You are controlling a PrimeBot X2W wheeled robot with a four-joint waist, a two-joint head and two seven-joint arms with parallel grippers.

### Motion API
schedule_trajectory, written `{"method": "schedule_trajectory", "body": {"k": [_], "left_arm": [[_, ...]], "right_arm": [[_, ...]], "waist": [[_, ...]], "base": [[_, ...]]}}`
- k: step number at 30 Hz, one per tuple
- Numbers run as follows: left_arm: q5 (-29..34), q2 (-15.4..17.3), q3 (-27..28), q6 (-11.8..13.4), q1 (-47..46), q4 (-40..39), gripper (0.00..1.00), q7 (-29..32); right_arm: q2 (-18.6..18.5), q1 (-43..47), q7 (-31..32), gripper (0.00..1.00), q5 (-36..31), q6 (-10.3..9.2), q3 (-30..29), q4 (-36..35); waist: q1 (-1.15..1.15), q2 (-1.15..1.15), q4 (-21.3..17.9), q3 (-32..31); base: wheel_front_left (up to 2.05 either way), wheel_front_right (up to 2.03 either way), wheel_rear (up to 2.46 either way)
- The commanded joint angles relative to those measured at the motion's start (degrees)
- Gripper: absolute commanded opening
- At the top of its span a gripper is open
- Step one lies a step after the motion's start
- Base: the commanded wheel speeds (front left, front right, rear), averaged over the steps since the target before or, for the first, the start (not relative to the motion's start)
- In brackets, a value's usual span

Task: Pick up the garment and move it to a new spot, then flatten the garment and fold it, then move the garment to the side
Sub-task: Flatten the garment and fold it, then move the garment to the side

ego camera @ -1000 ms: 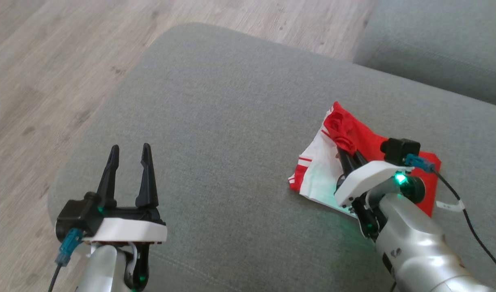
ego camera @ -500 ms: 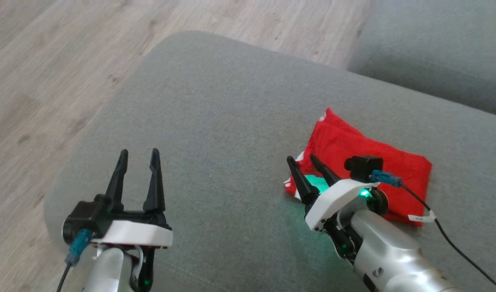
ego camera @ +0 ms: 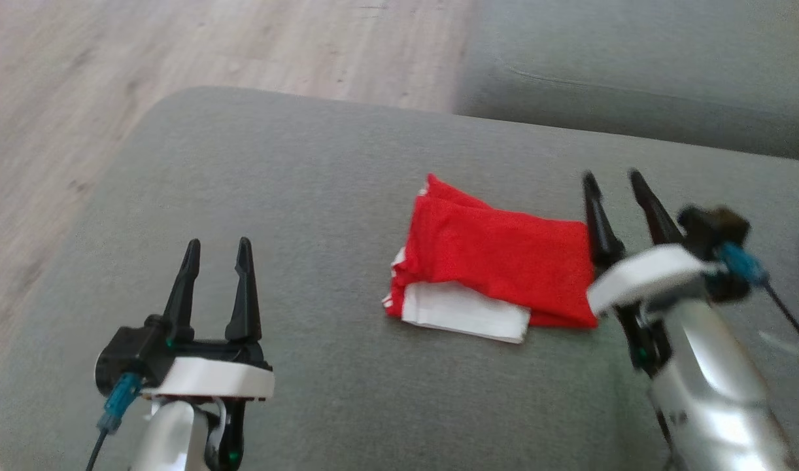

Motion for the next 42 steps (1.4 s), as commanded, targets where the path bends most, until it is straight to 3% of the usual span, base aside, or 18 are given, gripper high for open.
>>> {"method": "schedule_trajectory", "body": {"k": [1, 6, 11, 25, 33, 42], "left_arm": [[-0.3, 0.4, 1.9, 0.0, -1.2, -2.2, 1.0, -0.3], [-0.8, 0.4, 2.6, 0.4, -0.7, -2.5, 1.0, -0.3], [-0.6, 0.4, 3.1, 0.7, -0.2, -1.9, 1.0, -0.3], [-1.3, 0.4, 3.3, 1.2, -0.6, -0.4, 1.0, -0.3], [-1.2, 0.4, 2.6, 0.9, -2.4, -0.5, 1.0, -0.3], [-0.8, 0.4, 0.6, 0.7, -4.9, -0.3, 1.0, -0.3]], "right_arm": [[0.7, 2.7, -0.6, 1.0, -4.6, 0.2, -2.4, -4.9], [1.9, 9.1, -0.6, 1.0, -13.4, 0.2, -9.4, -13.3], [2.5, 13.8, -0.6, 1.0, -17.0, 0.2, -12.4, -18.8], [2.6, 17.9, -0.6, 1.0, -14.2, 0.2, -11.6, -22.4], [2.6, 15.7, -0.6, 1.0, -14.3, 0.2, -9.3, -19.4], [2.6, 6.5, 2.4, 1.0, -11.4, 0.2, -3.6, -5.6]], "waist": [[0.0, 0.0, -3.2, 0.1], [0.0, 0.0, -6.9, 0.7], [0.0, 0.0, -9.9, 1.1], [0.0, 0.0, -13.2, 3.0], [0.0, 0.0, -11.0, 4.6], [0.0, 0.0, -6.8, 8.5]], "base": [[0.0, 0.0, 0.0], [0.0, 0.0, 0.0], [0.0, 0.0, 0.0], [0.0, 0.0, 0.0], [0.0, 0.0, 0.0], [0.0, 0.0, 0.0]]}}
